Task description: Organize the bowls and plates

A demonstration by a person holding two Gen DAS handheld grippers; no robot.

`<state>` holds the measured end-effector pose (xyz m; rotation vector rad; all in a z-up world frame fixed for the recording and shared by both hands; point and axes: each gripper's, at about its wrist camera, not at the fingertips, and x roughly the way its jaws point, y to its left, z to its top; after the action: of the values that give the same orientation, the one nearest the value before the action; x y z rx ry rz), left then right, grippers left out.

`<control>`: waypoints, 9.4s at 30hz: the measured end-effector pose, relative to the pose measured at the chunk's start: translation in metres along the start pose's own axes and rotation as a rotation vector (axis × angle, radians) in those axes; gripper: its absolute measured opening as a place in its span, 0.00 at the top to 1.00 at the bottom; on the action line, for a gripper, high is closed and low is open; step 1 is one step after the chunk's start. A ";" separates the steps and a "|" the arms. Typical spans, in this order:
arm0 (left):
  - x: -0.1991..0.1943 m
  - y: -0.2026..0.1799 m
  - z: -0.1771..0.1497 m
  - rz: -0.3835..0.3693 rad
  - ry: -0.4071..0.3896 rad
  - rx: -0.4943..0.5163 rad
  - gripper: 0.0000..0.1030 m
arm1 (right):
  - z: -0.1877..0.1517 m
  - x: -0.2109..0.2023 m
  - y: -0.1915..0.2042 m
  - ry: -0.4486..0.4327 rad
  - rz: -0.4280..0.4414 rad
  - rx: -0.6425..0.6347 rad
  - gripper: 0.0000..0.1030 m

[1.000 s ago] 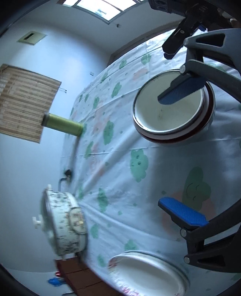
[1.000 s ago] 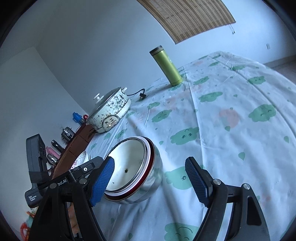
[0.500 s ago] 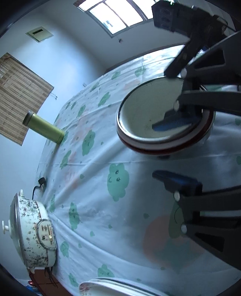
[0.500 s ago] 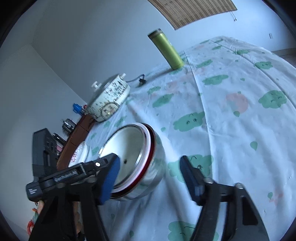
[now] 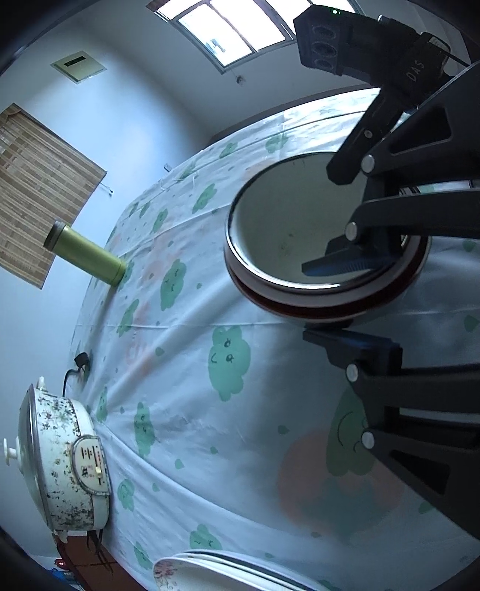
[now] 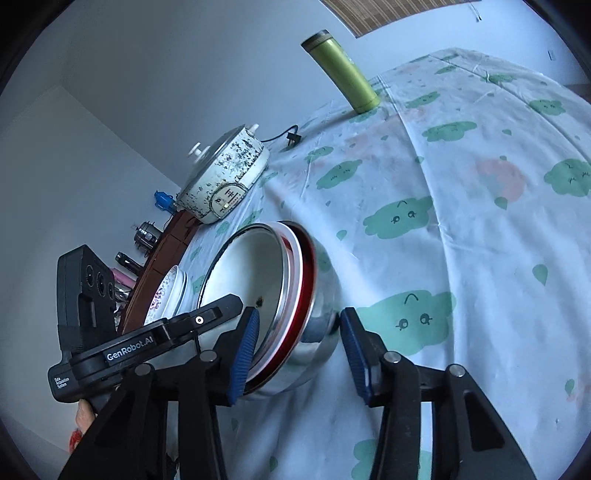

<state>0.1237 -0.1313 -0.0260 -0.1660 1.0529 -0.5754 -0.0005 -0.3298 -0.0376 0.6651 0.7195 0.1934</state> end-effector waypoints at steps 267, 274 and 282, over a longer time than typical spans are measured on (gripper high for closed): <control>-0.175 0.176 -0.053 0.685 -0.718 0.007 0.00 | -0.090 0.096 0.247 -0.402 -0.013 -0.579 0.20; -0.175 0.176 -0.053 0.688 -0.715 0.011 0.00 | -0.090 0.097 0.247 -0.400 -0.014 -0.581 0.20; -0.174 0.176 -0.052 0.687 -0.714 0.009 0.00 | -0.090 0.097 0.248 -0.400 -0.015 -0.583 0.20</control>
<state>0.0800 0.1148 0.0127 0.0106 0.3584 0.1162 0.0256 -0.0549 0.0134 0.1287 0.2569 0.2346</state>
